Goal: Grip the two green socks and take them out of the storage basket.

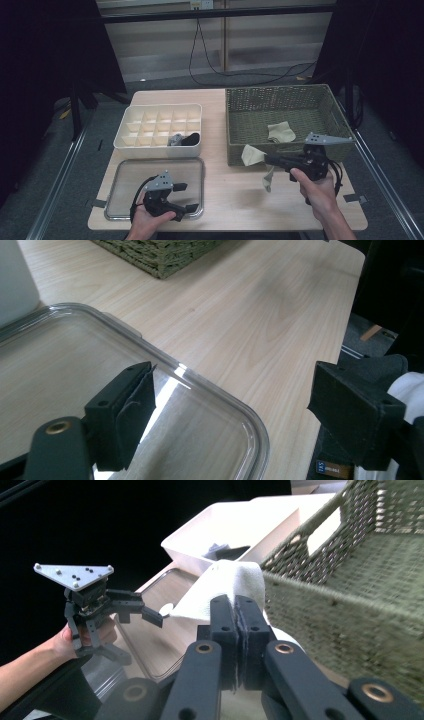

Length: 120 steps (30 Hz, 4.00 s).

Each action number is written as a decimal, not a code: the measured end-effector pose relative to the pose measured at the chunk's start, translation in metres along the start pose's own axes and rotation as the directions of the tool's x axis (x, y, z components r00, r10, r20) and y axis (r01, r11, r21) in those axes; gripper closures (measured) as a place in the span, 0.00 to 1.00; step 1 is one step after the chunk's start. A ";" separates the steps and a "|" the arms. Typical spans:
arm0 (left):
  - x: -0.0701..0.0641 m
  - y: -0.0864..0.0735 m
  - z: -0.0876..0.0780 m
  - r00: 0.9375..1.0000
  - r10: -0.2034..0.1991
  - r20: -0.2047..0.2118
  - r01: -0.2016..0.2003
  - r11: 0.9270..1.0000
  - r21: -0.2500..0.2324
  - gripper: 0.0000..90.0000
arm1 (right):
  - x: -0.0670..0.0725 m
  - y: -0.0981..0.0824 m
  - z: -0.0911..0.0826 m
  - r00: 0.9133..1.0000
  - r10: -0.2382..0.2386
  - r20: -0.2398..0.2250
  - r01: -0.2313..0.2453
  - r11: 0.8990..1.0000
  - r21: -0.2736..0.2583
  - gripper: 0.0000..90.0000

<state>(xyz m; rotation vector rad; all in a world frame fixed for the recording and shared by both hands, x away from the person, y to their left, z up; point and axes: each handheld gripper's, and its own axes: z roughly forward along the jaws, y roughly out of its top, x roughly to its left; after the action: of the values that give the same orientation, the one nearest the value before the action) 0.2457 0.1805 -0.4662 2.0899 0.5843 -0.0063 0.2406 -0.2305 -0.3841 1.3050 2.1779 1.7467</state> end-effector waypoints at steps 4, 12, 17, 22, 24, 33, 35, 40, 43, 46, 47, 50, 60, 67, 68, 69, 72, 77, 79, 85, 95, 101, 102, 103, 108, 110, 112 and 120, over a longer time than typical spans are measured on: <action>-0.002 0.003 0.003 1.000 -0.003 0.016 0.003 1.000 -0.004 0.24 | 0.001 -0.009 0.009 1.000 0.002 -0.010 -0.002 1.000 0.029 0.98; -0.004 0.012 0.010 0.999 0.037 0.015 -0.037 0.999 -0.007 0.33 | 0.001 -0.025 0.031 0.999 0.019 -0.042 -0.016 0.997 0.075 0.98; -0.009 0.021 0.017 0.998 0.068 0.004 -0.068 0.998 -0.006 0.36 | 0.004 -0.033 0.044 0.998 0.031 -0.062 -0.024 0.994 0.102 0.98; -0.010 0.028 0.022 0.996 0.086 0.000 -0.086 0.996 -0.018 0.40 | 0.006 -0.041 0.054 0.998 0.016 -0.061 -0.008 0.992 0.127 0.98; -0.010 0.029 0.026 0.996 0.087 0.009 -0.087 0.996 -0.017 0.43 | 0.005 -0.044 0.057 0.998 0.021 -0.064 -0.012 0.990 0.140 0.98; -0.013 0.027 0.033 0.995 0.096 0.036 -0.096 0.995 -0.020 0.59 | 0.005 -0.059 0.073 0.998 0.021 -0.060 -0.009 0.981 0.193 0.98; -0.012 0.026 0.036 0.995 0.090 0.043 -0.090 0.996 -0.016 0.65 | 0.005 -0.062 0.078 0.998 0.016 -0.057 -0.003 0.978 0.209 0.98; -0.011 0.025 0.043 0.994 0.083 0.065 -0.084 0.996 0.008 0.77 | 0.005 -0.071 0.085 0.999 0.001 -0.052 0.011 0.970 0.242 0.98; -0.009 0.025 0.046 0.995 0.076 0.066 -0.077 0.997 0.020 0.78 | 0.004 -0.078 0.090 0.999 0.000 -0.045 0.013 0.961 0.275 0.97; -0.006 0.026 0.049 0.995 0.064 0.072 -0.065 0.998 0.022 0.78 | 0.003 -0.081 0.092 0.999 0.003 -0.039 0.009 0.957 0.289 0.93; -0.005 0.026 0.050 0.996 0.058 0.073 -0.060 0.998 0.020 0.78 | 0.003 -0.082 0.093 0.999 -0.002 -0.040 0.014 0.956 0.294 0.90; -0.002 0.029 0.054 0.996 0.050 0.074 -0.052 0.998 0.020 0.78 | 0.005 -0.083 0.094 0.999 -0.009 -0.035 0.019 0.954 0.300 0.85; 0.002 0.037 0.072 0.994 0.043 0.102 -0.046 0.999 0.028 0.80 | 0.002 -0.082 0.069 1.000 0.007 0.021 -0.012 0.964 0.267 0.80; 0.004 0.044 0.089 0.991 0.041 0.127 -0.047 0.998 0.043 0.84 | -0.005 -0.091 0.055 0.999 0.020 0.045 -0.032 0.960 0.278 0.86; 0.003 0.045 0.090 0.991 0.044 0.128 -0.051 0.998 0.046 0.84 | -0.005 -0.091 0.054 0.999 0.021 0.044 -0.032 0.960 0.277 0.87; 0.003 0.046 0.093 0.990 0.047 0.130 -0.053 0.998 0.046 0.84 | -0.006 -0.092 0.054 0.999 0.018 0.046 -0.030 0.960 0.278 0.87; 0.003 0.047 0.100 0.991 0.042 0.128 -0.051 0.997 0.060 0.83 | -0.006 -0.094 0.054 0.999 0.016 0.049 -0.029 0.957 0.289 0.90; 0.001 0.043 0.109 0.989 0.023 0.146 -0.040 0.993 0.115 0.83 | -0.008 -0.102 0.058 0.999 0.016 0.048 -0.030 0.945 0.326 0.89; -0.001 0.042 0.114 0.990 0.025 0.142 -0.045 0.989 0.142 0.83 | -0.012 -0.104 0.060 0.998 0.020 0.053 -0.037 0.940 0.340 0.90; -0.003 0.039 0.115 0.991 0.027 0.128 -0.051 0.981 0.185 0.83 | -0.015 -0.107 0.061 0.998 0.017 0.068 -0.040 0.930 0.365 0.91; -0.009 0.032 0.106 0.993 0.053 0.105 -0.072 0.980 0.187 0.83 | -0.024 -0.108 0.051 0.993 0.015 0.115 -0.057 0.929 0.366 0.95; -0.013 0.030 0.102 0.991 0.051 0.122 -0.075 0.977 0.201 0.79 | -0.024 -0.108 0.050 0.992 0.023 0.121 -0.065 0.933 0.354 0.92; -0.012 0.030 0.102 0.991 0.050 0.123 -0.074 0.977 0.200 0.79 | -0.023 -0.107 0.050 0.993 0.022 0.116 -0.062 0.933 0.354 0.92; -0.012 0.030 0.101 0.992 0.047 0.115 -0.070 0.978 0.198 0.79 | -0.023 -0.106 0.050 0.993 0.018 0.115 -0.057 0.936 0.348 0.92; -0.009 0.032 0.099 0.991 0.030 0.133 -0.054 0.982 0.179 0.80 | -0.027 -0.094 0.049 0.993 0.011 0.115 -0.046 0.952 0.302 0.91; -0.009 0.036 0.098 0.989 0.016 0.144 -0.039 0.986 0.161 0.81 | -0.030 -0.089 0.049 0.993 0.005 0.118 -0.039 0.956 0.289 0.91; -0.011 0.040 0.100 0.987 0.016 0.160 -0.040 0.988 0.149 0.81 | -0.034 -0.083 0.049 0.993 -0.002 0.120 -0.032 0.959 0.281 0.90; -0.025 0.051 0.119 0.980 0.026 0.199 -0.056 0.987 0.150 0.82 | -0.055 -0.070 0.062 0.991 0.003 0.132 -0.042 0.957 0.288 0.83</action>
<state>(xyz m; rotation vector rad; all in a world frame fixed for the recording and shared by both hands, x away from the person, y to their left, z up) 0.2703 0.0532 -0.4872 2.2190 0.4319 -0.2390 0.2683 -0.2173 -0.4874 1.4612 2.4195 1.3387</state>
